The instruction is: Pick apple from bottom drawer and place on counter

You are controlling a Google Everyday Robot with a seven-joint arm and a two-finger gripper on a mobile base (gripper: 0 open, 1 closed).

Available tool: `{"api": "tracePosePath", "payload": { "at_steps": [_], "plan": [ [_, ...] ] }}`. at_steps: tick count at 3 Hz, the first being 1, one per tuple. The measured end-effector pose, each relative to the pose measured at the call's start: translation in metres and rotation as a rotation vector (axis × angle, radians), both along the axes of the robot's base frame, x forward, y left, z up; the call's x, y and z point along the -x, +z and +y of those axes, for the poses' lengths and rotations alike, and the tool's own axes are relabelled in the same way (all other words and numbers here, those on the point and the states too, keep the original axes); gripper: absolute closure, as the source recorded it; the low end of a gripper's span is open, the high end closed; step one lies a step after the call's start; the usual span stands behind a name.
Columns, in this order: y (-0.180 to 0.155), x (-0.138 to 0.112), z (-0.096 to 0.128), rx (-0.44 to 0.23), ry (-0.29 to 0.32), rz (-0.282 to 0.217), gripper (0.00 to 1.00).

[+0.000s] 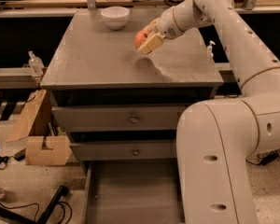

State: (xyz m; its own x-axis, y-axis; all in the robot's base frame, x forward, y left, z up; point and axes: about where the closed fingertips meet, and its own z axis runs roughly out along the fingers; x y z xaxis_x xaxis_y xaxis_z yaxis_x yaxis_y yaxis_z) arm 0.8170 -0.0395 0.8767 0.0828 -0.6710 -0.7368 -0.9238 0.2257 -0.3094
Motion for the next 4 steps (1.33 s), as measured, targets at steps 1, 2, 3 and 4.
{"api": "tracePosePath", "payload": {
  "at_steps": [1, 2, 3, 4],
  "plan": [
    [-0.0032, -0.0004, 0.0024, 0.0, 0.003, 0.005, 0.55],
    [-0.0062, -0.0009, 0.0054, 0.0, 0.007, 0.009, 0.32],
    [-0.0092, -0.0013, 0.0085, 0.0, 0.01, 0.013, 0.08],
    [-0.0112, -0.0016, 0.0105, 0.0, 0.013, 0.016, 0.0]
  ]
}}
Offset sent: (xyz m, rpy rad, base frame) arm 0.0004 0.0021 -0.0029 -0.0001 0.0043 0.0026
